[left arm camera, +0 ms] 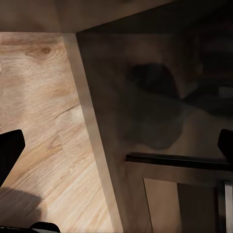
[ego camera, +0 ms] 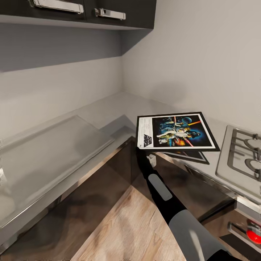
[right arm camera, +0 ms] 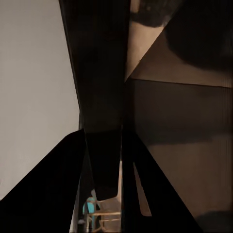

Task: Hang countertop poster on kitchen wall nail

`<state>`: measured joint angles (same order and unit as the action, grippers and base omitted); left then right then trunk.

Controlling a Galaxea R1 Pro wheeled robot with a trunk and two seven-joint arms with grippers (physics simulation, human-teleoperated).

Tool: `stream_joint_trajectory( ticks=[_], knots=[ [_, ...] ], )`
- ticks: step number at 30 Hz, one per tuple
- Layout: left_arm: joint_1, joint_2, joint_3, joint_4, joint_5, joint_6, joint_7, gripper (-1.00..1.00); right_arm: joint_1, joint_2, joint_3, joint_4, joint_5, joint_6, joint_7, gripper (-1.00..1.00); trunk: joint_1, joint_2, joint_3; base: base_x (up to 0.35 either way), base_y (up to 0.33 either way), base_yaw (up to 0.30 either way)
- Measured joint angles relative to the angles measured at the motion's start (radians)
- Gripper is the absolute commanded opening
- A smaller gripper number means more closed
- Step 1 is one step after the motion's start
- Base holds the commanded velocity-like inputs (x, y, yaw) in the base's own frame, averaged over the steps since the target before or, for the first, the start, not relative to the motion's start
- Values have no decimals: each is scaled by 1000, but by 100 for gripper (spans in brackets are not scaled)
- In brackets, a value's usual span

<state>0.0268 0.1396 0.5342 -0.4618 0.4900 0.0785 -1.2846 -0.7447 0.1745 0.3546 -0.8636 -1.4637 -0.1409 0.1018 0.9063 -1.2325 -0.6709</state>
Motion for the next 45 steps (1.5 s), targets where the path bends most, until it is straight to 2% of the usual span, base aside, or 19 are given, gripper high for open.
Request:
stream_joint_trajectory(
  ticks=[16,19,21,26,34,36,40,45],
  knots=[
    [0,0,0,0,0,0,0,100,-1,0,5,-6,21,7,-2,-100,0,0,0,-46,0,0],
    [0,0,0,0,0,0,0,100,-1,0,6,-22,47,8,-5,-100,0,0,0,-1,0,0],
    [0,0,0,0,0,0,0,100,-1,0,32,-45,100,30,-10,-100,0,0,0,-72,0,0],
    [0,0,0,0,0,-1,0,100,-1,0,57,-67,136,57,-12,-100,0,0,0,-239,0,0],
    [0,0,0,0,0,-1,0,100,-1,0,65,-73,145,72,-10,-100,0,0,0,-326,0,0],
    [0,0,1,0,-1,-1,0,100,-1,0,65,-76,146,91,-9,-100,0,0,0,-336,0,0],
    [0,0,1,0,-1,-1,0,100,-2,-1,67,-119,148,179,-6,-100,0,0,0,-337,0,0],
    [0,0,1,0,-1,-1,0,100,-1,-11,67,-134,147,210,10,-100,0,0,0,-337,0,0]
  ],
)
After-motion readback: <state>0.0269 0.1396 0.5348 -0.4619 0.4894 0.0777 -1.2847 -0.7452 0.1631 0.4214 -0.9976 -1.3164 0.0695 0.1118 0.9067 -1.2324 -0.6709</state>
